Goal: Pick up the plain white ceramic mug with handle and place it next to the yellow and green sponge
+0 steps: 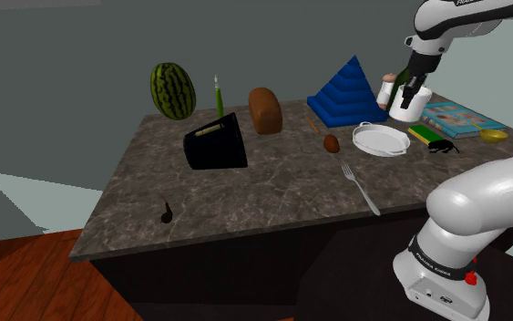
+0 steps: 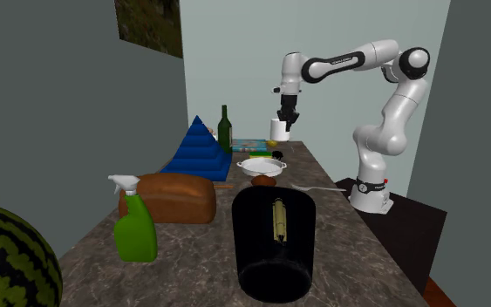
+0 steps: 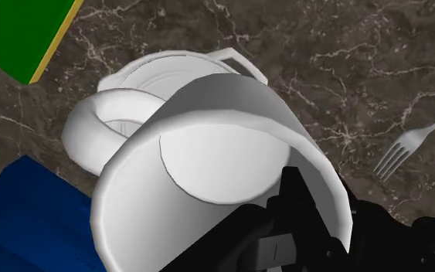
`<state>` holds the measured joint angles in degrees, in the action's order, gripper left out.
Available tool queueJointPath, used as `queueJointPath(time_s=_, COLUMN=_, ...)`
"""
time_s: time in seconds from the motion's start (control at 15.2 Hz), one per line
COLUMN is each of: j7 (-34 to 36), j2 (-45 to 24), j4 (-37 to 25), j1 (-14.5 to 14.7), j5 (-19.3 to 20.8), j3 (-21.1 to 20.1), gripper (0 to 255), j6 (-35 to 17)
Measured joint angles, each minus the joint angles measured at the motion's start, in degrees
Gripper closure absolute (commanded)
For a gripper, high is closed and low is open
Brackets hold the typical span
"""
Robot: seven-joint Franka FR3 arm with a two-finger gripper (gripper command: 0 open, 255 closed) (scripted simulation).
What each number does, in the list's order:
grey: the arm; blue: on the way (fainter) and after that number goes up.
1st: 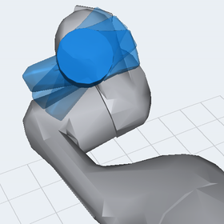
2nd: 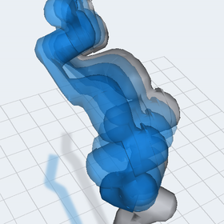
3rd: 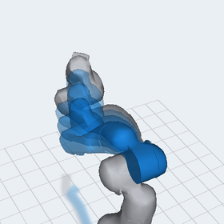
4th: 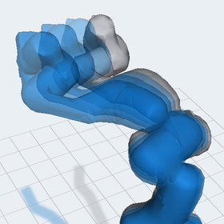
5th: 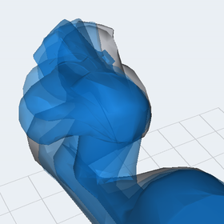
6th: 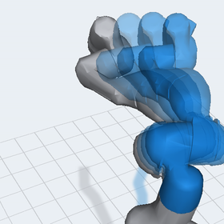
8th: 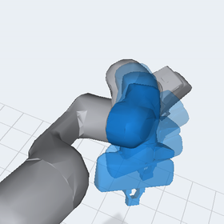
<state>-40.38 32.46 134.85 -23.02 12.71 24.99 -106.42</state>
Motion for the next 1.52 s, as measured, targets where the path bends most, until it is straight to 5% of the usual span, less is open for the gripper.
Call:
queueJointPath(time_s=0.79, j7=-15.55, j2=4.26, j4=-1.29, j1=-7.04, j5=7.52, j3=11.97, gripper=255, j6=2.89)
queueJointPath(time_s=1.52, j7=-16.71, j2=3.13, j4=4.70, j1=-7.72, j5=9.63, j3=15.71, gripper=255, j6=-4.56)
